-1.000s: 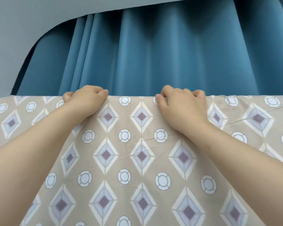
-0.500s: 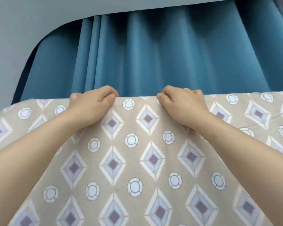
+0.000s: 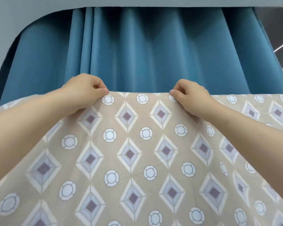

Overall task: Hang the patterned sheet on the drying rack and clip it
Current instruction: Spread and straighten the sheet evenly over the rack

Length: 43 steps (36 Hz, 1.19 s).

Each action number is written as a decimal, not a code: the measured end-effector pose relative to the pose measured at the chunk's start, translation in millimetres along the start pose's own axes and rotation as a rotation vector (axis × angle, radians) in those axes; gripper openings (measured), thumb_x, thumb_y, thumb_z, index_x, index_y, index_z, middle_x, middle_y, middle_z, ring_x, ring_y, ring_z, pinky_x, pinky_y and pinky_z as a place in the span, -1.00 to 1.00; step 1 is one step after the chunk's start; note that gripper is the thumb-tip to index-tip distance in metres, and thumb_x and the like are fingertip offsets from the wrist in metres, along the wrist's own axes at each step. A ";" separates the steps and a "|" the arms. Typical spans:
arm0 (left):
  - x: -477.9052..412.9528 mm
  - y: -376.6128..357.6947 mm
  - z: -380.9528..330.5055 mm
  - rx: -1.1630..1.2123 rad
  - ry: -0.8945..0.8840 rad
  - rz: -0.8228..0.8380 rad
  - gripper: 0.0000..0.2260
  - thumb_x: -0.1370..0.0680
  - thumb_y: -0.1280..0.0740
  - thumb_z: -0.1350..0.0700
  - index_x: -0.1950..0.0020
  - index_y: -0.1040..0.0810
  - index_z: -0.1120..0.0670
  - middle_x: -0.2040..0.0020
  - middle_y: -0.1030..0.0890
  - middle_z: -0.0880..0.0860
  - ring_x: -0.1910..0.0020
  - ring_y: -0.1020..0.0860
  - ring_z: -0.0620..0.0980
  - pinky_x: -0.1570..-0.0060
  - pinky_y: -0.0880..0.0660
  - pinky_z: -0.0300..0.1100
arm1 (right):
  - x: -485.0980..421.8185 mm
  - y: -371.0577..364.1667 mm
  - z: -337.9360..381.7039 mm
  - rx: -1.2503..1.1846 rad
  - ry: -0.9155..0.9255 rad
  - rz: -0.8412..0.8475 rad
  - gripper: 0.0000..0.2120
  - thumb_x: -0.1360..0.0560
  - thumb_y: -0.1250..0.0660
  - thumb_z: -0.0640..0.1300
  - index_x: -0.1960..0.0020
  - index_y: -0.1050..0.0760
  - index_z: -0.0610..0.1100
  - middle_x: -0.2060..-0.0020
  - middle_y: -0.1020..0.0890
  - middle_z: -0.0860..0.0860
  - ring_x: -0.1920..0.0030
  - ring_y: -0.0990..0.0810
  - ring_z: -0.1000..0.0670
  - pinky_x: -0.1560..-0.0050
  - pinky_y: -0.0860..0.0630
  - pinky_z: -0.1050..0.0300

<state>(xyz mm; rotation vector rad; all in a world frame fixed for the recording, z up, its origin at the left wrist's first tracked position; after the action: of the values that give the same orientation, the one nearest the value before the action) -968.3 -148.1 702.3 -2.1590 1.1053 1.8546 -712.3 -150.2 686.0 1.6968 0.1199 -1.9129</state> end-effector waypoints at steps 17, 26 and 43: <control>1.7 1.3 -3.7 -0.117 0.039 0.001 -0.65 -0.54 -0.25 -0.09 0.34 -0.39 0.09 0.39 -0.43 0.02 0.37 -0.39 -0.03 0.37 -0.28 -0.18 | 0.6 -7.4 26.4 0.071 0.021 0.119 -0.85 -0.60 -0.02 0.00 -0.01 -0.32 -0.01 0.07 -0.53 0.04 0.05 -0.40 -0.06 -0.03 -0.20 0.04; 18.9 9.1 1.1 -0.139 0.082 -0.078 -0.77 -0.57 -0.14 -0.13 0.13 -0.53 -0.09 0.18 -0.60 -0.12 0.06 -0.46 -0.01 -0.12 -0.24 -0.11 | 8.0 -21.5 52.3 0.111 0.164 0.078 -0.63 -0.61 0.06 0.10 -0.01 -0.47 -0.03 0.12 -0.59 0.06 0.07 -0.44 -0.04 0.03 -0.10 0.06; 16.5 18.1 13.3 -0.032 0.162 -0.028 -0.82 -0.56 -0.21 0.06 0.22 -0.50 -0.02 0.15 -0.59 -0.10 -0.01 -0.55 0.08 -0.21 -0.41 0.04 | 3.3 -28.3 68.3 0.105 0.126 -0.021 -0.66 -0.59 0.04 0.03 0.27 -0.34 -0.03 0.27 -0.47 0.05 0.05 -0.33 -0.04 -0.18 -0.14 -0.06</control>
<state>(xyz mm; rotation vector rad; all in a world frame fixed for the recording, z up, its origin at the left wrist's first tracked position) -989.4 -162.2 691.0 -2.3657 1.0739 1.7242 -785.9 -157.1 687.4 1.8933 0.0877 -1.8559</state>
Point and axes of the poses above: each hand's wrist, its own x-axis away from the middle knuckle, its own y-axis out of the back of the hand, z = x × y, the point moved 7 cm from there along -x, towards the middle knuckle
